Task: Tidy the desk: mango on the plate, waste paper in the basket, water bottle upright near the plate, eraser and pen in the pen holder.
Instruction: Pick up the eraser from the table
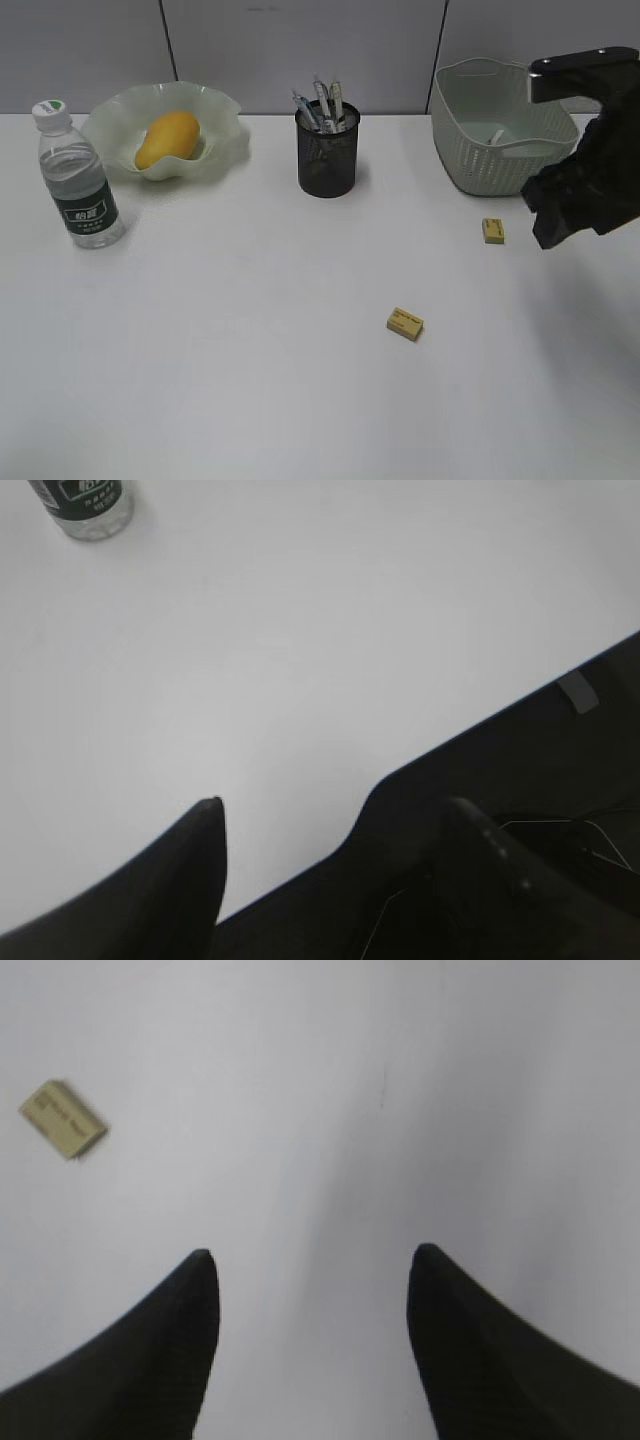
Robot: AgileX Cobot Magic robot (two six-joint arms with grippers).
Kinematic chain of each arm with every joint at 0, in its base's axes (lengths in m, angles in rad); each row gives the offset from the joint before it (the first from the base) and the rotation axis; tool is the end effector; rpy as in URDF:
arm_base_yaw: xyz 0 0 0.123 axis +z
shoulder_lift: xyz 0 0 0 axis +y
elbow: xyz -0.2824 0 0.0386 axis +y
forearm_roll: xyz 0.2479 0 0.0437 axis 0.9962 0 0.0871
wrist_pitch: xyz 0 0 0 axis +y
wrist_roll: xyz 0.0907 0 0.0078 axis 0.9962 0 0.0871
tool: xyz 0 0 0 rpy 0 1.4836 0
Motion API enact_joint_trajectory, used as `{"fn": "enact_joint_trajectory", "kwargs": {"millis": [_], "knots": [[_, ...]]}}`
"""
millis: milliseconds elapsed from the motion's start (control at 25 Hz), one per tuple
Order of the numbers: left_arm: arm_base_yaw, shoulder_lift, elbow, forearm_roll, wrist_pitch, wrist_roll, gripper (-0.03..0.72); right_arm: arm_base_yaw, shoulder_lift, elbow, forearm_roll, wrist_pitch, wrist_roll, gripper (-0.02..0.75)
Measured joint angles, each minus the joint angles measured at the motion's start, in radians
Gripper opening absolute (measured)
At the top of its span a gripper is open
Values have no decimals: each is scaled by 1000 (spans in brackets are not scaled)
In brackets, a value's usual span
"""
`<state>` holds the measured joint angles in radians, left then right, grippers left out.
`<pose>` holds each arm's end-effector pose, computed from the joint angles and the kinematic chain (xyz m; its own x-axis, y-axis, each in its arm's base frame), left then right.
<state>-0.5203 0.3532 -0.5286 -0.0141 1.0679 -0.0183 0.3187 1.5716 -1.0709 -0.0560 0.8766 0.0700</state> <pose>0.0409 -0.0248 0.2775 -0.6381 0.3367 -0.6925 0.4887 0.8721 -0.0263 0.2884 0.0910 0.2373 -0.9220 -0.2683 -0.2790 -0.2704 0.9622 -0.0318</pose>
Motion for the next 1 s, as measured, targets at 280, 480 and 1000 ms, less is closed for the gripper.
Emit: {"fn": "enact_joint_trajectory", "kwargs": {"millis": [280,480,1000], "knots": [[0,0,1,0,0,0,498,-27,182,-157,7,-42,69,477],[0,0,1,0,0,0,498,-27,309,-255,-21,-73,170,477],[0,0,1,0,0,0,498,-97,560,-417,-28,-71,190,477]]}}
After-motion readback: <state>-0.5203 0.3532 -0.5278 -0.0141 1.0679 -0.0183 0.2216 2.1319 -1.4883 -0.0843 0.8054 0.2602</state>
